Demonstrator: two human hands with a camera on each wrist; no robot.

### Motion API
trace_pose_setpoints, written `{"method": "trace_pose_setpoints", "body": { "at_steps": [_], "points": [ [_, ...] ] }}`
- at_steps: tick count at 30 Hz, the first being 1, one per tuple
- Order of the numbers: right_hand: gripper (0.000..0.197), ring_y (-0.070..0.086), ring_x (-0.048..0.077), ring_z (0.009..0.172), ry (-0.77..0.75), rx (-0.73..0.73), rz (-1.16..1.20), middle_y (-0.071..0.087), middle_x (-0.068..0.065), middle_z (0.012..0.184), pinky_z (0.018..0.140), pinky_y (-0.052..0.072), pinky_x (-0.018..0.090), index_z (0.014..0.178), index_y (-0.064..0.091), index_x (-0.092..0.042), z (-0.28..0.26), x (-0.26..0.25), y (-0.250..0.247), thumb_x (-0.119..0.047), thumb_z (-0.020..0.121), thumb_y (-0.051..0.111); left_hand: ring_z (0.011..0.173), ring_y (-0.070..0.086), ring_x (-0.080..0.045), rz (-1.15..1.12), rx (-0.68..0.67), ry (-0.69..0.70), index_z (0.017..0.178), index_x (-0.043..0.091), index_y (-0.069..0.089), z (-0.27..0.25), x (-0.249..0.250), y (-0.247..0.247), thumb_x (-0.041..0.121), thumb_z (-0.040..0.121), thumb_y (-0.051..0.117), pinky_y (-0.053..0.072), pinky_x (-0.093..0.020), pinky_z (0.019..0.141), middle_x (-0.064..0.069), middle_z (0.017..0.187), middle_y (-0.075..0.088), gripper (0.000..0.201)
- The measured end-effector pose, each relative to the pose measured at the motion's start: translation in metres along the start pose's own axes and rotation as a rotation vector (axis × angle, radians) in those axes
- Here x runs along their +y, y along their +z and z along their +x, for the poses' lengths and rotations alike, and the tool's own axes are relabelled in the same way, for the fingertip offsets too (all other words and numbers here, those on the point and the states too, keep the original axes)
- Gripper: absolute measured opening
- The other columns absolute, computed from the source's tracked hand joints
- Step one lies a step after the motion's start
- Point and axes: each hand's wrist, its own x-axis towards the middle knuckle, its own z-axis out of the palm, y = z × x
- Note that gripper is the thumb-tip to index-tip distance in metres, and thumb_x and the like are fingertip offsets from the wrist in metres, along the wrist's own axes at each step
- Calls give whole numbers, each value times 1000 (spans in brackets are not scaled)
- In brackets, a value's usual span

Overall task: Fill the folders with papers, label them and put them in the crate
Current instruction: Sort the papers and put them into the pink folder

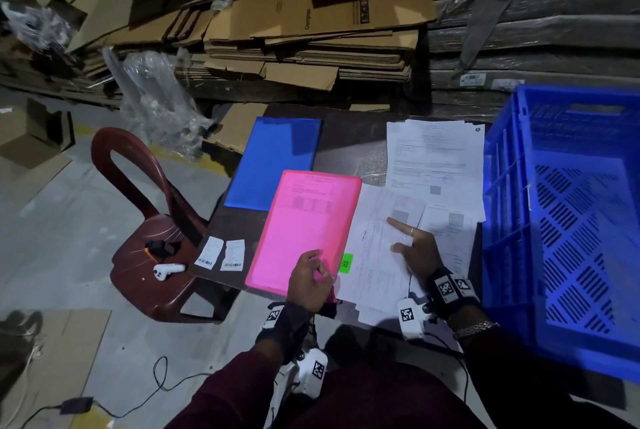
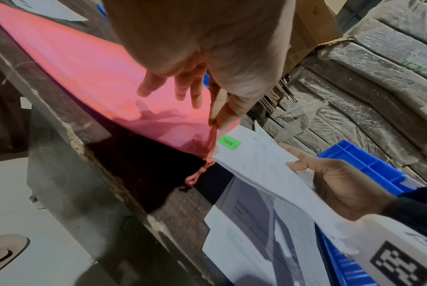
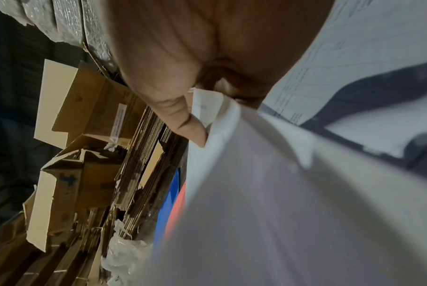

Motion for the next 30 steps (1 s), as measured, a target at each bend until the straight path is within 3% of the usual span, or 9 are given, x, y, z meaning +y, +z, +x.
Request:
{"method": "trace_pose_setpoints", "body": {
  "at_steps": [2, 4, 9, 14, 17, 20, 24, 27, 30],
  "points": [
    [65, 61, -5, 96, -41, -40, -53, 64, -16, 117, 85, 42, 1, 127, 67, -21, 4, -3, 2, 12, 71, 63, 74, 55, 3, -13, -22, -30, 118, 8, 54, -1, 2, 1, -3, 80, 68, 52, -25, 88, 2, 79, 59, 42],
    [65, 54, 5, 121, -69, -65, -67, 60, -7, 130, 94, 34, -2, 127, 66, -17, 8, -4, 5, 14, 71, 62, 76, 53, 4, -9, -29, -56, 119, 7, 53, -1, 2, 1, -1, 80, 70, 51, -22, 87, 8, 86, 55, 43],
    [62, 48, 13, 131, -37, -162, -81, 58, -2, 136, 94, 31, -3, 131, 62, -15, 22, -4, 19, 14, 77, 58, 104, 56, -4, 62, -65, 7, 79, 10, 58, 4, -8, 0, 10, 78, 77, 41, -24, 100, 19, 104, 56, 19],
    [71, 34, 17, 141, 25, -144, -131, 41, 2, 151, 109, 24, 21, 147, 41, -16, 22, 5, 34, 6, 83, 63, 118, 54, -13, 150, -81, 54, 82, 9, 60, 9, -19, 1, 17, 80, 76, 48, -35, 100, 2, 138, 52, 19],
    [72, 42, 23, 135, 38, 8, -227, 43, 8, 148, 109, 33, 28, 147, 38, -16, 16, 12, 34, 0, 82, 65, 111, 58, -15, 252, -109, 120, 92, 5, 62, 11, -22, 0, 19, 84, 72, 52, -34, 93, -5, 141, 50, 20],
    [63, 61, 20, 107, 69, 184, -197, 60, 4, 124, 87, 47, 25, 137, 49, -19, -1, 14, 31, 6, 80, 57, 114, 58, -19, 308, -141, 169, 97, 0, 62, 13, -25, 0, 15, 87, 66, 53, -41, 94, -7, 144, 47, 17],
    [57, 59, 13, 103, 68, 250, -120, 64, 3, 116, 69, 41, -1, 130, 56, -16, -18, 8, 40, 12, 82, 51, 122, 53, -18, 182, -130, 141, 83, 11, 60, 14, -27, -2, 9, 82, 68, 49, -37, 99, -6, 129, 58, 8],
    [57, 56, 11, 99, 76, 244, -142, 64, 5, 116, 65, 37, -4, 133, 55, -18, -14, 3, 54, 9, 83, 52, 117, 58, -23, 63, -158, 135, 86, 24, 54, 15, -34, -1, 10, 79, 70, 49, -33, 96, -8, 113, 64, 22],
    [58, 54, 12, 84, 61, 244, -149, 62, 3, 108, 63, 37, -3, 135, 54, -18, -8, -5, 64, 8, 83, 53, 124, 55, -22, 57, -226, 204, 92, 18, 58, 17, -37, -8, 29, 83, 73, 45, -34, 102, -9, 126, 61, 21]
  ]
}}
